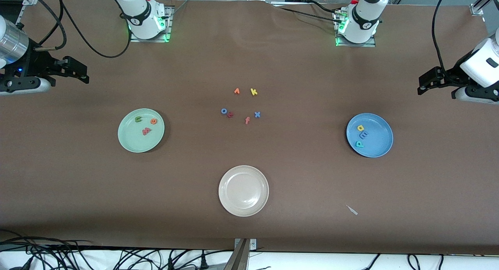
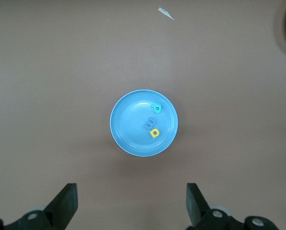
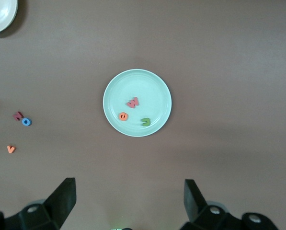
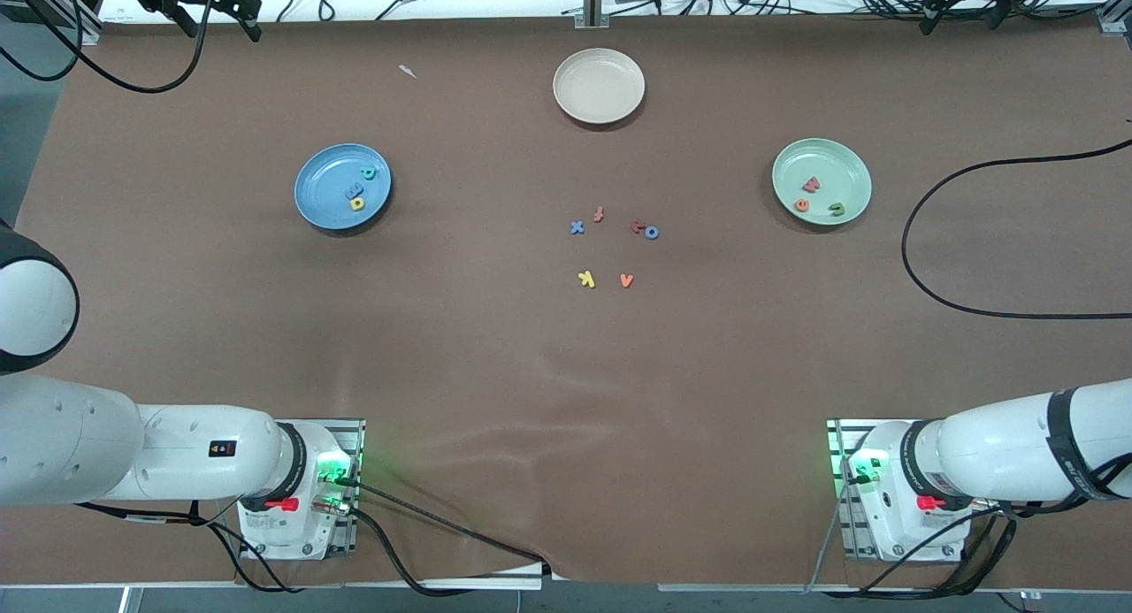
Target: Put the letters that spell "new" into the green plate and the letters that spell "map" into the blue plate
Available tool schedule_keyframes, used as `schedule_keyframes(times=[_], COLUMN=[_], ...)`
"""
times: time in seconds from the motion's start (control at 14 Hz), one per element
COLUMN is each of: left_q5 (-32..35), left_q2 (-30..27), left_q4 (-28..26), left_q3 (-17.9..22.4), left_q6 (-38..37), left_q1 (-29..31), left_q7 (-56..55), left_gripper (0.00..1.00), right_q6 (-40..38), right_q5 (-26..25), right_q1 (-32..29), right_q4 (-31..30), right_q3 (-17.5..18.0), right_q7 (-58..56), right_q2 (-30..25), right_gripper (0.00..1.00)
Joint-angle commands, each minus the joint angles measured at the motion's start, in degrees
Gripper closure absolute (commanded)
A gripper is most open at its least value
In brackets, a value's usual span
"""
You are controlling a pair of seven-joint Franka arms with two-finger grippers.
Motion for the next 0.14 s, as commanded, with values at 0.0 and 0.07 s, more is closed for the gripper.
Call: schedule_keyframes(times=[0.0,0.07], left_q5=[-1.2,-1.2], left_q2=[-0.4,-0.3], left_q4=[-0.3,-0.4], left_q3=[0.3,0.3], left_q6=[0.6,0.6], left_q1=[-0.2,-0.2], left_q7=[0.9,0.9], left_gripper=[0.00,0.00], right_q6=[-1.0,-1.0], right_q5=[-1.0,-1.0], right_q1=[-0.9,-0.9], right_q4=[1.0,1.0], right_q3=[0.9,0.9], right_q7=[-0.1,-0.1], right_q2=[0.2,0.3], right_gripper=[0.00,0.00])
